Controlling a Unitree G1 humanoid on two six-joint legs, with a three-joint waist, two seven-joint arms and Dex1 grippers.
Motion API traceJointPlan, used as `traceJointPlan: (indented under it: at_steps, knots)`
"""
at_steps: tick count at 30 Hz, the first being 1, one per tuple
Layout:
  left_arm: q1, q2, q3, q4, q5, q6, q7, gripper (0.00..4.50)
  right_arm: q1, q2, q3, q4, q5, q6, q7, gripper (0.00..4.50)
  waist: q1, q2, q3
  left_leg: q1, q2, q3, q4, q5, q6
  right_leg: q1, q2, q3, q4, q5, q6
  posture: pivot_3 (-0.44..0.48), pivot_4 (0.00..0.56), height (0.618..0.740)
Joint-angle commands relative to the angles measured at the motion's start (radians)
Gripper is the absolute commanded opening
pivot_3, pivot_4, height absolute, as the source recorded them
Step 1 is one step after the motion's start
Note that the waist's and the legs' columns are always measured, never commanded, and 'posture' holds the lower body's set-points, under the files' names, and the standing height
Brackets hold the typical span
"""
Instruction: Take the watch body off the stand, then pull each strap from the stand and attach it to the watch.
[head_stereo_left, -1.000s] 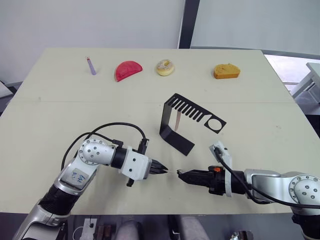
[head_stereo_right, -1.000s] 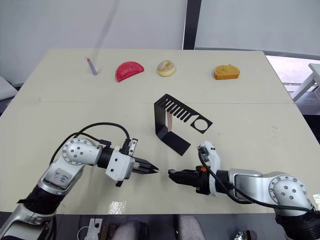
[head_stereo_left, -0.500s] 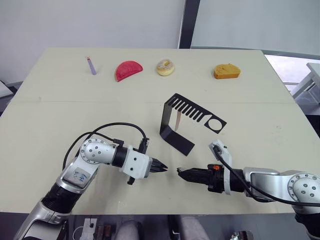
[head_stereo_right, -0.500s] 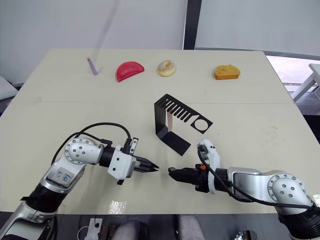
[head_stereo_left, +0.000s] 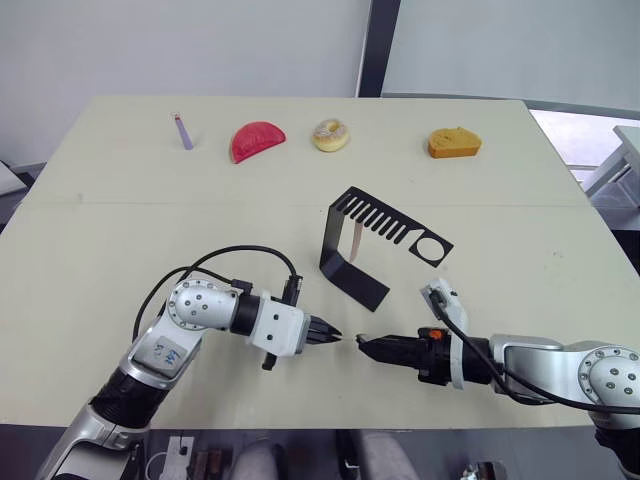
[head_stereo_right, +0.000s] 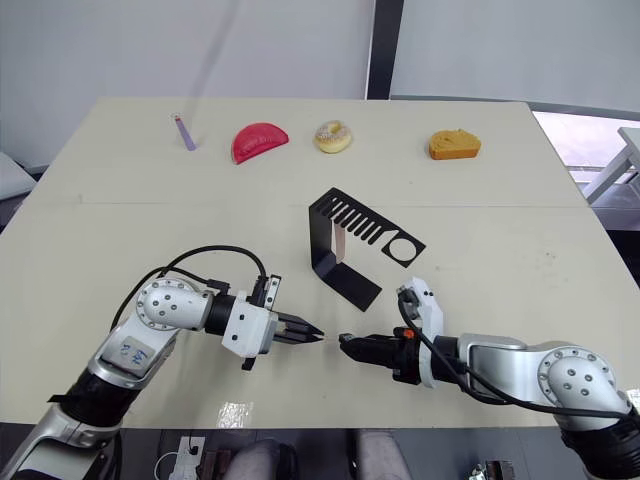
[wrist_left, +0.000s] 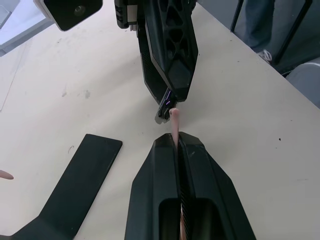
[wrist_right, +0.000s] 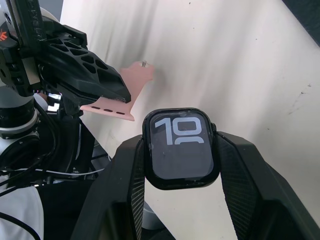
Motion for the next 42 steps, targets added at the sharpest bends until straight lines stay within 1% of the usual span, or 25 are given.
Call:
traceJointPlan:
  at_steps: [1,14,42]
  knots:
    - [-0.004,-0.006,-0.003,-0.013,0.004,-0.01,0.014,0.0,-0.003,-0.013,-0.009,-0.037,0.018,-0.011,0.024,1.6,0.0,0.0,0.0,0.0,0.0,0.0,0.0,0.0,0.0,0.0,0.0,0.0,0.0,0.0,0.0,0.0,0.15,0.737]
    - [0.003,-0.017,-0.005,0.004,0.01,-0.015,0.037,0.0,-0.009,-0.038,-0.008,-0.034,0.014,-0.002,0.04,1.6,0.0,0.0,0.0,0.0,0.0,0.0,0.0,0.0,0.0,0.0,0.0,0.0,0.0,0.0,0.0,0.0,0.15,0.737]
    - [-0.024,-0.048,-0.019,0.018,0.014,0.004,0.04,0.0,-0.012,-0.028,-0.009,-0.025,-0.004,-0.009,0.055,1.6,0.002,0.0,0.0,0.0,0.0,0.0,0.001,0.0,0.0,0.0,0.0,0.0,0.001,0.0,0.0,0.0,0.15,0.737]
